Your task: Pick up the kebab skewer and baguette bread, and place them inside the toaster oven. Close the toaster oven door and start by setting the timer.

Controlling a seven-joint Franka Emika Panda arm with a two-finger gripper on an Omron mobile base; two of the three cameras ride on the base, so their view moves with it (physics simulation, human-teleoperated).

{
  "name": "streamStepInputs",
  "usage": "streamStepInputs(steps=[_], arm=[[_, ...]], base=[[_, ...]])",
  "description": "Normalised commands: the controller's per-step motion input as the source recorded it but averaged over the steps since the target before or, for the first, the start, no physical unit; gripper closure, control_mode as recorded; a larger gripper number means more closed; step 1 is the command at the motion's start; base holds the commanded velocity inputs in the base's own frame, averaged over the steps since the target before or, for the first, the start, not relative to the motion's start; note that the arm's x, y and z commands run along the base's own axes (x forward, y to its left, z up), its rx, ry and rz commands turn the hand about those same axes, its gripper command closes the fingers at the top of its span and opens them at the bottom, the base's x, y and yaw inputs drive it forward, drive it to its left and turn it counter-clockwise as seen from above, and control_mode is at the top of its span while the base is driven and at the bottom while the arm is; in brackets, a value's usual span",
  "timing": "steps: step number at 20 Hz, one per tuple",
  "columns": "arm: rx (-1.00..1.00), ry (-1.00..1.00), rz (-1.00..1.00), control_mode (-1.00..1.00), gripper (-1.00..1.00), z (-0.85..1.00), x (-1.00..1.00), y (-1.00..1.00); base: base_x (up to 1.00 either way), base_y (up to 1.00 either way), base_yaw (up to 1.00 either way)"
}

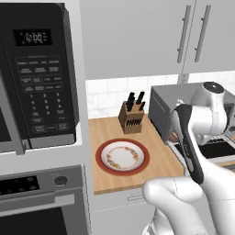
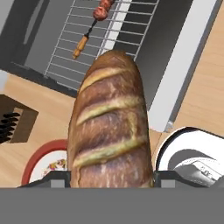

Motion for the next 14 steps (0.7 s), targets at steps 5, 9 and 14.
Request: streamStepInputs(steps=[5, 9, 14], arm=[[0.01, -0.14, -0.10, -1.00, 1.00, 0.00, 0.00, -1.00], [0.05, -0.09, -0.17, -1.00, 1.00, 0.00, 0.03, -1.00], [0.13, -0.08, -0.06, -1.00, 1.00, -0.04, 0.13, -0.97]], base=[[0.00, 0.00, 0.00], [0.00, 0.00, 0.00], [0.00, 0.00, 0.00]])
